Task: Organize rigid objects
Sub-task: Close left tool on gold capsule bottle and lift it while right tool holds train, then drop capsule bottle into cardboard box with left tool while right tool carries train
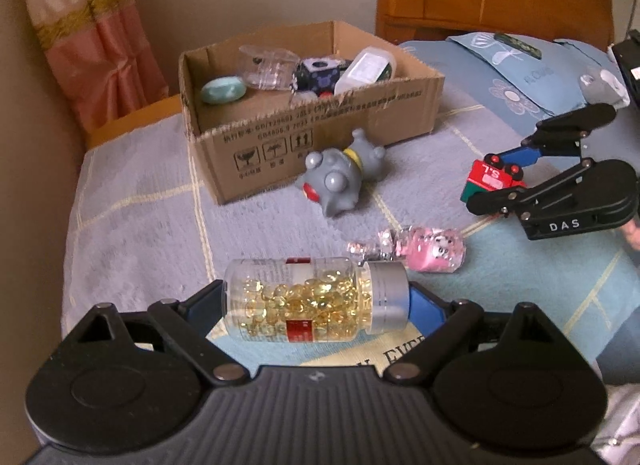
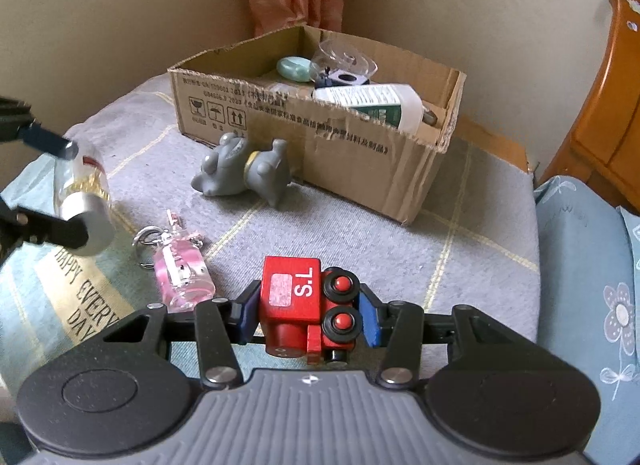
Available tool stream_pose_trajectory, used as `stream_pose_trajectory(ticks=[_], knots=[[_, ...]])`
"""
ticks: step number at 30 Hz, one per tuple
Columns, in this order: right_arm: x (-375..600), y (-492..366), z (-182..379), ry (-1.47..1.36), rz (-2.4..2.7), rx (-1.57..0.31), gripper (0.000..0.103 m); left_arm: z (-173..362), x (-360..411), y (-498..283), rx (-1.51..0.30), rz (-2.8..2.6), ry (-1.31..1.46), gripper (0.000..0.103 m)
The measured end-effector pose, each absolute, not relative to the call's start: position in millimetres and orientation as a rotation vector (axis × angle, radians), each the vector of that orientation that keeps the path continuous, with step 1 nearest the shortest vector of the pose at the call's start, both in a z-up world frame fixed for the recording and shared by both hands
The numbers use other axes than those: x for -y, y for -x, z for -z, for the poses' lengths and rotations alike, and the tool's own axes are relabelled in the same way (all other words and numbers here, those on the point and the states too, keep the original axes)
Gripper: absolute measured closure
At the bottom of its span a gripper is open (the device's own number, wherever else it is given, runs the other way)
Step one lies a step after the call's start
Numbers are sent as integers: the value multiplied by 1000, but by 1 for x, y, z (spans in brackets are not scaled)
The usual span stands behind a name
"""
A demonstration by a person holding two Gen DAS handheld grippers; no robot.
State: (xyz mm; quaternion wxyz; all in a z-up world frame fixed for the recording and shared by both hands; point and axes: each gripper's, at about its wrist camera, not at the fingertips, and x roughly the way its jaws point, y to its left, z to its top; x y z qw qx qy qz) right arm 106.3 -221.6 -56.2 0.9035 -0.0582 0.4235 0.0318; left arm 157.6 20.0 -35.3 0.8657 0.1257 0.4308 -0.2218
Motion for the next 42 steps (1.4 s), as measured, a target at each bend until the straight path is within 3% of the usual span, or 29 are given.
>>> stream_pose_trajectory(ticks=[16,31,42], knots=[[228,-138,-22,166,-85,-774,49,-43,-1,-237,-798,514,-301,10],[220,-169,-31,168,-83,-771,49,-25,19,-318,-801,395,-257,9],[224,-191,-33,154,-64,-779,49,-23,1,-296,-751,405,-221,6]])
